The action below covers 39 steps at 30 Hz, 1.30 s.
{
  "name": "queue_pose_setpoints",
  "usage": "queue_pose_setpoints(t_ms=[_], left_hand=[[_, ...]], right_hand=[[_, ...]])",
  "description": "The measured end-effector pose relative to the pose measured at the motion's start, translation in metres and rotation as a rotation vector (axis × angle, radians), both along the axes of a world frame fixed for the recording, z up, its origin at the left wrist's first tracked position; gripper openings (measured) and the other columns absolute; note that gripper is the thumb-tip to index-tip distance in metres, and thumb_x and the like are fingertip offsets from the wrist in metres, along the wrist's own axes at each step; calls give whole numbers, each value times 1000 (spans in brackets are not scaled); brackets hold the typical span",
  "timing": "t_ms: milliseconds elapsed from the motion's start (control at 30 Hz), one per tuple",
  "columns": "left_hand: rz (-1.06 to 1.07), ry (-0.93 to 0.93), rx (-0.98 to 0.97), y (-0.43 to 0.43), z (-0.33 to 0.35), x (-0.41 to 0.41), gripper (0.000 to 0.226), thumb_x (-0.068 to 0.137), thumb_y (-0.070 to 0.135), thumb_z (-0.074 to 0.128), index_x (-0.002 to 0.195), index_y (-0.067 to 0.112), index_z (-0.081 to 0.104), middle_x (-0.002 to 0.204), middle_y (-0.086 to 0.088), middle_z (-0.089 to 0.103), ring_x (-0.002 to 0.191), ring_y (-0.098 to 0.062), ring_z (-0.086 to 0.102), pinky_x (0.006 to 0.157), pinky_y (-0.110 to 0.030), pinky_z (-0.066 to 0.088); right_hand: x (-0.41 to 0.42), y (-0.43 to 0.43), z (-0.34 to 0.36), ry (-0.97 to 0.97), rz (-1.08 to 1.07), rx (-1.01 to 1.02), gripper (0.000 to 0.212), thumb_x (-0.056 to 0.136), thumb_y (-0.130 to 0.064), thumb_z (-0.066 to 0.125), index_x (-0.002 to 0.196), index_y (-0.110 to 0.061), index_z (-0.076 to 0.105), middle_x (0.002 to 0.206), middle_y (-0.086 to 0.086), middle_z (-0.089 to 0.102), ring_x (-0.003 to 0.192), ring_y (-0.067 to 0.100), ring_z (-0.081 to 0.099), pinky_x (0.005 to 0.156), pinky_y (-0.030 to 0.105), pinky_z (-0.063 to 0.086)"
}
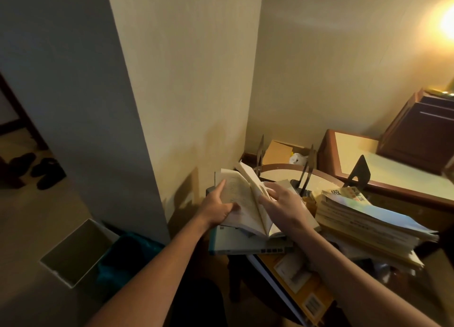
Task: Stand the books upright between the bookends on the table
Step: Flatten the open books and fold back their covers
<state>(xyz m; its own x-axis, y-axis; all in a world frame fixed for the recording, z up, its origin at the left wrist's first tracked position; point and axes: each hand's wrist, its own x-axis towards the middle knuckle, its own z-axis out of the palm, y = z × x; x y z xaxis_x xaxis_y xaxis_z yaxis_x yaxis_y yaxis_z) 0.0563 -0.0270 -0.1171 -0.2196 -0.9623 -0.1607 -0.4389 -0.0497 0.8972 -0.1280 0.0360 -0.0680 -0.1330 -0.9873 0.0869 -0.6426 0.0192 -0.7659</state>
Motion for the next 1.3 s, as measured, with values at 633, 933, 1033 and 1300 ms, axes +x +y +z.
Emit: queue_pose_setpoints(t_ms=[633,933,1033,1300], left_hand=[[96,89,115,-4,-1,0,91,78,52,79,153,28,33,131,-3,54,112,-25,61,86,-38,59],[53,146,287,-17,-26,10,101,78,44,81,159,30,23,138,-4,55,117,-23,57,100,-46,51],[41,103,312,-13,-36,9,98,82,49,75,160,30,18,149,-4,45,125,-23,46,96,-37,42],[-68,-557,-234,-6,-50,-4,70,101,58,38,160,36,7,169,5,-3,154,-28,1,122,-57,18]], right_hand=[[16,5,-29,137,291,63,48,103,-49,39,147,-29,41,143,7,54,107,12,51,78,15,38],[-7,-51,-59,598,356,283,54,102,-47,28,153,-30,30,160,-2,31,151,32,16,121,60,13],[-5,-69,-63,643,363,320,58,101,-52,28,155,-34,23,166,-4,14,153,30,-1,120,63,4],[-5,-78,-77,612,352,367,57,102,-56,26,155,-49,5,167,-10,-5,151,23,-17,119,59,-11]])
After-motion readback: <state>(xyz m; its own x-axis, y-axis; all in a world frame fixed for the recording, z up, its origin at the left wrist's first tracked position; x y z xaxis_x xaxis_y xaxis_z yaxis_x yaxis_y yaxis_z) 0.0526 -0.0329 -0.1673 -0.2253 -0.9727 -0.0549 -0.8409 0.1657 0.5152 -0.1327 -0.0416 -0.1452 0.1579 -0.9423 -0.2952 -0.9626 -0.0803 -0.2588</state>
